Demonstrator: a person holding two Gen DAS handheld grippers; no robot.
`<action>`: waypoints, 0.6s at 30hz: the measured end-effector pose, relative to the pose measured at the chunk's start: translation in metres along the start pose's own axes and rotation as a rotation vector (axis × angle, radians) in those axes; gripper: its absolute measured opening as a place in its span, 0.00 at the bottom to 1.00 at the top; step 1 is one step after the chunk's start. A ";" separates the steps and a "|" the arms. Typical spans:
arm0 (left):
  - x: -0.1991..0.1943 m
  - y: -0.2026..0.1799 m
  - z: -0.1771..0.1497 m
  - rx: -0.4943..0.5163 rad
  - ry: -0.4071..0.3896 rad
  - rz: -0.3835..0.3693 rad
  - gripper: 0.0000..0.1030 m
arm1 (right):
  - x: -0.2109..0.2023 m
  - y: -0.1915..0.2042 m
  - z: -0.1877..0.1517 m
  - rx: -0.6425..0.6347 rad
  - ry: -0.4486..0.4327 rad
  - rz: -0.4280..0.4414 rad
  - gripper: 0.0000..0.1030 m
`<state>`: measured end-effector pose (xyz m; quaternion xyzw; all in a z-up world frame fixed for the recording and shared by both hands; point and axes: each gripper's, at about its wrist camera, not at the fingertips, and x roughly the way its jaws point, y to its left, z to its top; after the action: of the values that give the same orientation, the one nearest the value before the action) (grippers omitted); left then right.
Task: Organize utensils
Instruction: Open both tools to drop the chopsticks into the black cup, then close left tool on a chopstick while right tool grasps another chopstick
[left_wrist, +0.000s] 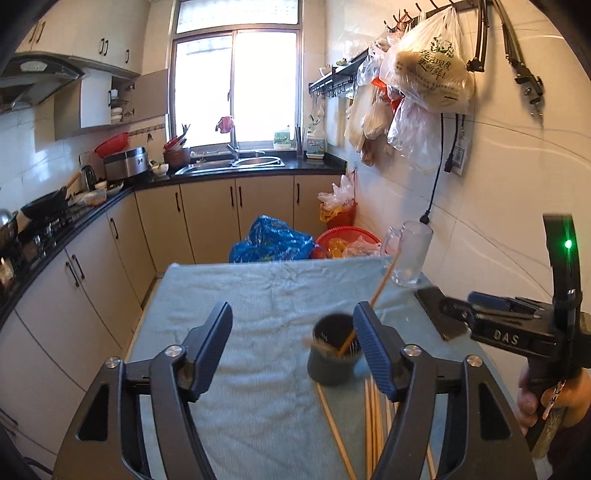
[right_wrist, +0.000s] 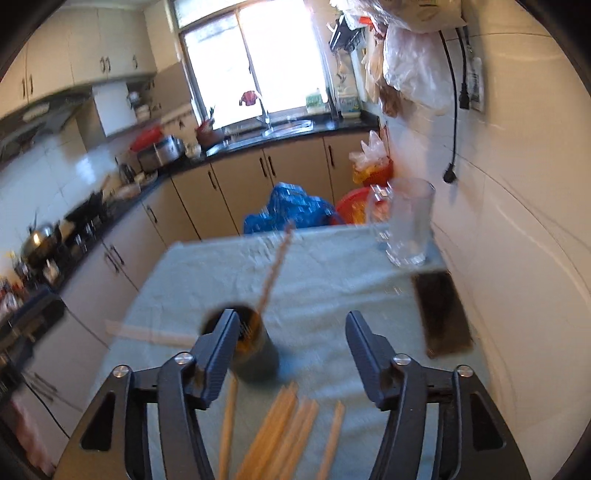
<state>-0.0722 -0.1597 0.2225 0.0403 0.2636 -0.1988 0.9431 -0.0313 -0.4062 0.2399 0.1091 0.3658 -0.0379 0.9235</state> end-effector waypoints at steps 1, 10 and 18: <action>-0.002 0.001 -0.009 -0.003 0.009 -0.005 0.69 | -0.001 -0.003 -0.011 -0.016 0.025 -0.014 0.66; 0.067 -0.014 -0.115 -0.007 0.312 -0.071 0.64 | 0.033 -0.042 -0.120 -0.033 0.298 -0.065 0.63; 0.134 -0.044 -0.156 0.048 0.494 -0.059 0.52 | 0.059 -0.021 -0.150 -0.090 0.383 -0.044 0.56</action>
<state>-0.0601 -0.2194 0.0214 0.1024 0.4826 -0.2165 0.8425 -0.0919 -0.3920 0.0892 0.0649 0.5386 -0.0201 0.8398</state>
